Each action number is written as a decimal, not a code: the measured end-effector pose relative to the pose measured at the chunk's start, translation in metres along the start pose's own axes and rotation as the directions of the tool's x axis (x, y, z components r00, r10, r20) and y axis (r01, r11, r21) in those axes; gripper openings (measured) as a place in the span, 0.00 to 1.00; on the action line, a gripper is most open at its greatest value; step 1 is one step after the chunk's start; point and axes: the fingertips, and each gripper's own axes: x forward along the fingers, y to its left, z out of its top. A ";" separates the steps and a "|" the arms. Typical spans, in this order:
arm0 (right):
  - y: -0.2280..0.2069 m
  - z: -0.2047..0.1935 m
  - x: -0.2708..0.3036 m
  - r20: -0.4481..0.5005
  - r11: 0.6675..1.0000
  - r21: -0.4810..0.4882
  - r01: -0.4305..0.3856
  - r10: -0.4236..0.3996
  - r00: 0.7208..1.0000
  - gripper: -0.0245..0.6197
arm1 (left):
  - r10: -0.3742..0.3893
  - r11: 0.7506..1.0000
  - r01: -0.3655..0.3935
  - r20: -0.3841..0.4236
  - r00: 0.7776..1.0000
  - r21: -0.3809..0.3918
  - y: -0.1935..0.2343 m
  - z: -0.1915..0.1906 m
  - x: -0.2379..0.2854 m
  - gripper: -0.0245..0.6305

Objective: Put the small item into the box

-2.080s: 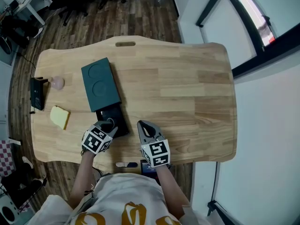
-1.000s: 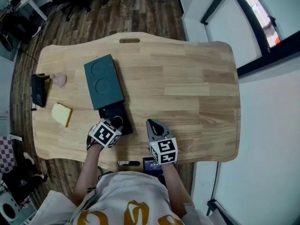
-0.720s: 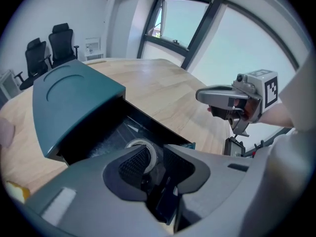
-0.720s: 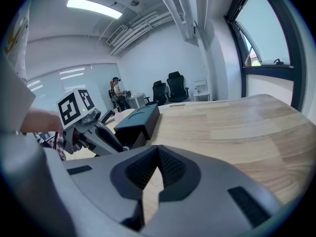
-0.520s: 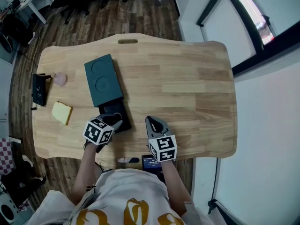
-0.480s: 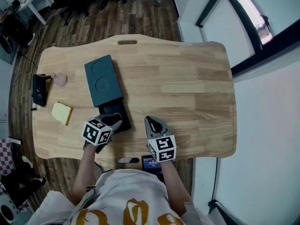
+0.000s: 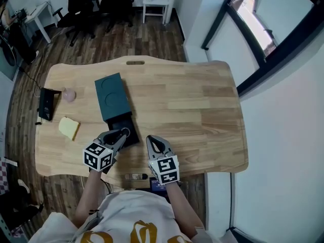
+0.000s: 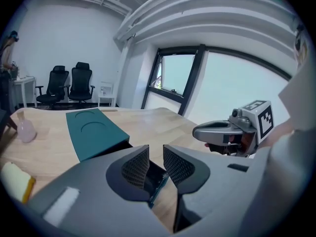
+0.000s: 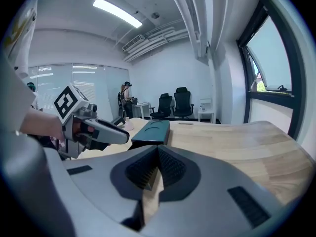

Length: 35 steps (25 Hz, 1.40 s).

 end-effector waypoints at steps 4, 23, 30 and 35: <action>0.005 0.013 -0.022 0.043 0.999 -0.006 0.044 -0.044 0.998 0.05 | 0.019 1.000 -0.016 0.094 0.995 -0.025 -0.010 0.013 -0.017 0.17; 0.020 0.055 -0.078 0.171 0.996 -0.050 0.072 -0.062 0.983 0.05 | 0.223 0.973 -0.229 0.350 0.910 -0.026 -0.041 0.059 -0.090 0.17; 0.020 0.056 -0.117 0.193 0.996 -0.075 0.050 -0.035 0.981 0.05 | 0.277 0.959 -0.281 0.364 0.889 -0.042 -0.081 0.051 -0.106 0.05; 0.019 0.047 -0.136 0.191 0.997 -0.072 0.033 -0.019 0.981 0.04 | 0.333 0.938 -0.346 0.355 0.873 -0.029 -0.103 0.038 -0.130 0.04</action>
